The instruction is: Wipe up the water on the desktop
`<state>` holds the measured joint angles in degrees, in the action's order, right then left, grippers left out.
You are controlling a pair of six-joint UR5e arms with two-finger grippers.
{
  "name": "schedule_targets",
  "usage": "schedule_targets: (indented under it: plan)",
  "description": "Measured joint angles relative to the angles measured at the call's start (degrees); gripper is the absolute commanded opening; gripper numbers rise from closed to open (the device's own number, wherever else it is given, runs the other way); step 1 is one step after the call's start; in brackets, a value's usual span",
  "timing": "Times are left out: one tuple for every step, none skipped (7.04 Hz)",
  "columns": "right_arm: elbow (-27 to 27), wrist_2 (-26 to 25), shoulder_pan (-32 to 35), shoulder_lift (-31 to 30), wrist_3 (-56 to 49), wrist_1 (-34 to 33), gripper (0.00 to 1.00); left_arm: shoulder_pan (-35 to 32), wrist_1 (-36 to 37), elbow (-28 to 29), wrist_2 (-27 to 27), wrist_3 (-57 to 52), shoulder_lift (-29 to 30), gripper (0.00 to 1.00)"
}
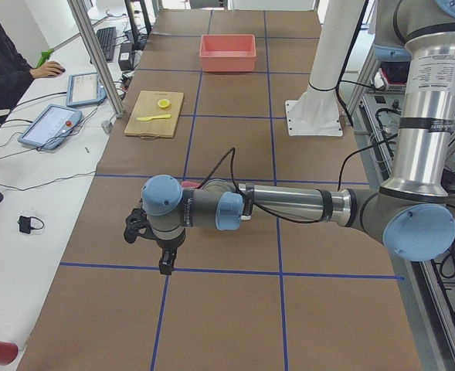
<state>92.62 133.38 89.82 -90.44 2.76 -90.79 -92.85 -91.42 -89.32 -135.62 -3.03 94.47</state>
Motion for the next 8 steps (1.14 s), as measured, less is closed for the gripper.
schedule_targets:
  plan:
    - [0.1,0.0,0.0,0.0,0.0,0.0,1.00,0.1,0.0,0.0,0.0,0.0,0.0,0.98]
    - [0.1,0.0,0.0,0.0,0.0,0.0,1.00,0.1,0.0,-0.1,0.0,0.0,0.0,0.99]
    - [0.1,0.0,0.0,0.1,0.0,0.0,1.00,0.1,0.0,-0.2,-0.1,0.0,0.0,0.99]
    - [0.2,0.3,0.1,0.1,0.0,0.0,1.00,0.1,0.0,-0.4,-0.2,0.1,0.1,0.98]
    - [0.2,0.7,0.1,0.1,0.0,0.0,1.00,0.2,0.0,-1.0,-1.4,0.2,0.4,0.98]
    - [0.3,1.0,0.1,0.1,0.0,0.0,1.00,0.2,0.1,-1.6,-4.3,1.6,1.4,0.98]
    - [0.3,1.2,0.1,0.1,0.0,0.0,1.00,0.7,0.1,-1.8,-6.8,4.4,3.1,0.98]
    - [0.5,1.4,0.1,0.0,0.0,0.0,1.00,2.4,-0.1,-1.9,-8.3,7.7,4.4,0.98]
